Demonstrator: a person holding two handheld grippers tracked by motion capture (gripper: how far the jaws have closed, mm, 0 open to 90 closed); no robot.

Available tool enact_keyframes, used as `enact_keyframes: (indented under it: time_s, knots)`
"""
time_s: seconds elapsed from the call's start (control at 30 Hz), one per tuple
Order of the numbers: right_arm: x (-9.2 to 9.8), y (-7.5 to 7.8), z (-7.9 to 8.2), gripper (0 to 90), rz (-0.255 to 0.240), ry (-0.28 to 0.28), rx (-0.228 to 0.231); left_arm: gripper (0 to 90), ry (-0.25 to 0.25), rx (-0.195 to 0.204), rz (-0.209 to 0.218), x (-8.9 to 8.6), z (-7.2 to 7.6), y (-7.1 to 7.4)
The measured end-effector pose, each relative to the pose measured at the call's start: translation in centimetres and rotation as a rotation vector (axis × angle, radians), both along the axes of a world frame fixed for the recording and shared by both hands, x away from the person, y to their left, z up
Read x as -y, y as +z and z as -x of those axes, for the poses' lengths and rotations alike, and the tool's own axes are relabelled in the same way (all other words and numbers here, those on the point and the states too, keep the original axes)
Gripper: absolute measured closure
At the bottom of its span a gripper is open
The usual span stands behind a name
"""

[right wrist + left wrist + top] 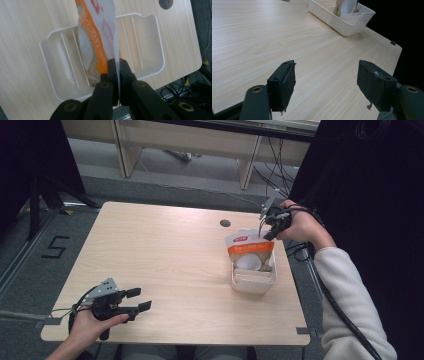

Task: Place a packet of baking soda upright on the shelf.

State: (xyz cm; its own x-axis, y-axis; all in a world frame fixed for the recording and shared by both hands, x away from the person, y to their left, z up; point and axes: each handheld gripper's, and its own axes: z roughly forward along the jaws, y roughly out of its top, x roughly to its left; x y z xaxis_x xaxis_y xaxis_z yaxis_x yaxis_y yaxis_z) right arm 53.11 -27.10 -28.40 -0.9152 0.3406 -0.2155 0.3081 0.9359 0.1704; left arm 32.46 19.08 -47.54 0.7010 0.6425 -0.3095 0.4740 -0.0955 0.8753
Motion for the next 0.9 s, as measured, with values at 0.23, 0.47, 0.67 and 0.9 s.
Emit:
enact_keyframes:
  time_s: [0.23,0.47,0.67,0.9]
  knots:
    - [0.5,-0.8,-0.1,90.0,0.004,-0.02,-0.025,30.4,-0.002,0.0,-0.006,0.0,0.0,0.0]
    - [0.8,-1.3,-0.1,90.0,-0.01,-0.022,-0.038,30.3,-0.004,0.002,-0.009,0.0,0.0,0.0]
    - [1.2,-2.0,-0.2,90.0,0.001,-0.03,-0.046,30.3,-0.003,0.001,-0.007,0.0,0.0,0.0]
    - [1.4,-1.8,0.2,82.9,-0.016,-0.071,-0.039,30.4,-0.015,0.017,-0.014,0.0,-0.1,0.0]
